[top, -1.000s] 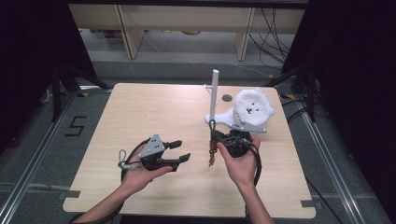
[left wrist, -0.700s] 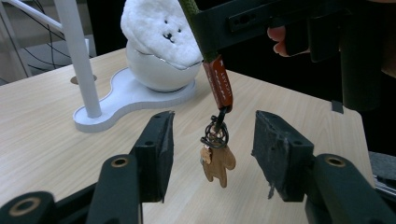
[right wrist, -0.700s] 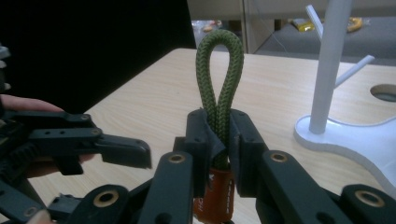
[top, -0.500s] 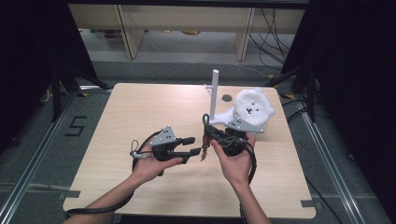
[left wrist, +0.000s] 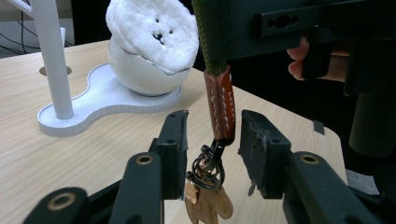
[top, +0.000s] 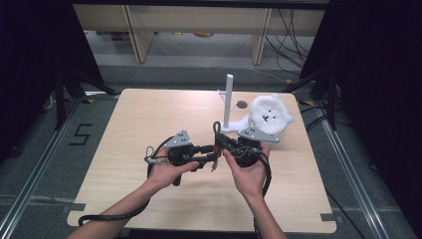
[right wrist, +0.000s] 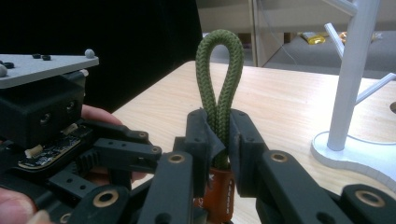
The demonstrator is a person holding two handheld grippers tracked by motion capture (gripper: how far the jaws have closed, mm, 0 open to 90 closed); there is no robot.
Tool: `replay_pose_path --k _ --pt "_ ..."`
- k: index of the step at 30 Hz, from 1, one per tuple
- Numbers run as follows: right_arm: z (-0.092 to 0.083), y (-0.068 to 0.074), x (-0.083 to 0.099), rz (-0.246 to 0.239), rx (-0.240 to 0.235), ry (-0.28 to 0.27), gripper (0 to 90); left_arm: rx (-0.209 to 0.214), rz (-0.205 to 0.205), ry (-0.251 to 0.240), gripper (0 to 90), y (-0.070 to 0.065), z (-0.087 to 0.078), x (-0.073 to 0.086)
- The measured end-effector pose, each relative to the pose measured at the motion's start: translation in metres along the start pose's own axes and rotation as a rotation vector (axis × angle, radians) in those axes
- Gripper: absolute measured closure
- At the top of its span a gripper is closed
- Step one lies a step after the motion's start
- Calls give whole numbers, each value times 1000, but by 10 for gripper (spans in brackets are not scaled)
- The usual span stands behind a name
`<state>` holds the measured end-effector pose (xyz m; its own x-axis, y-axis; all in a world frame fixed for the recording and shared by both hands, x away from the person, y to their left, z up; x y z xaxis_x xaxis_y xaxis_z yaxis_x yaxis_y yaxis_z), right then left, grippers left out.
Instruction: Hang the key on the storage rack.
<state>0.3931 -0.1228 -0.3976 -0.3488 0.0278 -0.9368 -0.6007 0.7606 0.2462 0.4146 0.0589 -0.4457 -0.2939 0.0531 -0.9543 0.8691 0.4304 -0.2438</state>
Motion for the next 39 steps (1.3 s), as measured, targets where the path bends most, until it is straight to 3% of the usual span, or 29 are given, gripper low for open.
replay_pose_path --k 5,9,16,17,18,21,25,27,28,31,32,33,34,35,37,38,39 --pt "-1 2 0 3 0 1 799 8 -10 1 678 0 0 0" --pt "0 2 1 -4 10 -10 801 17 -12 3 773 0 0 0" --pt "-1 4 0 1 -5 -18 795 8 -12 5 797 0 -2 -2" --pt "0 2 -1 -29 -5 -18 765 5 -14 5 798 1 -2 -2" --pt "-1 3 -1 -22 -4 -25 736 2 -14 5 798 2 -3 -2" --pt "-4 3 -2 -28 -2 -50 652 -21 -13 4 799 5 -4 -4" --pt "-14 0 -5 -22 19 -75 635 -68 0 4 799 12 -8 -6" --pt "-17 -1 -5 -7 24 -77 630 -69 4 -5 799 14 -8 -7" --pt "-22 -7 -5 -24 38 -88 623 -98 20 6 798 17 -10 -8" --pt "-27 -12 -3 -27 54 -83 613 -115 30 -3 798 20 -10 -8" --pt "-31 -18 -2 -52 73 -91 599 -147 36 2 798 22 -12 -9" --pt "-34 -18 0 -22 82 -89 594 -147 36 2 798 22 -12 -9" --pt "-34 -18 0 -22 82 -89 594 -157 42 1 798 24 -12 -10" --pt "-37 -24 2 -48 90 -103 592 -186 38 -3 797 26 -12 -10" --pt "-40 -26 4 -55 102 -98 591 -200 39 -3 797 27 -13 -10" --pt "-43 -28 7 -22 103 -81 592 -213 42 -1 797 29 -13 -11" --pt "-43 -28 7 -22 103 -81 592 -227 40 -5 797 31 -13 -11"
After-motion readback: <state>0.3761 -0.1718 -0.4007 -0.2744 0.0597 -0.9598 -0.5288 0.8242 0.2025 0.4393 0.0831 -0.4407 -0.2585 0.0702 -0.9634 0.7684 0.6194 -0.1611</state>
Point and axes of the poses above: each handheld gripper's, and its own axes: z roughly forward along the jaws, x roughly out of its underside, y roughly to its left, the point moved 2 cm from there along z, roughly forward along the jaws, and after that the axes turned 5 degrees about -y, right-handed, at the moved point
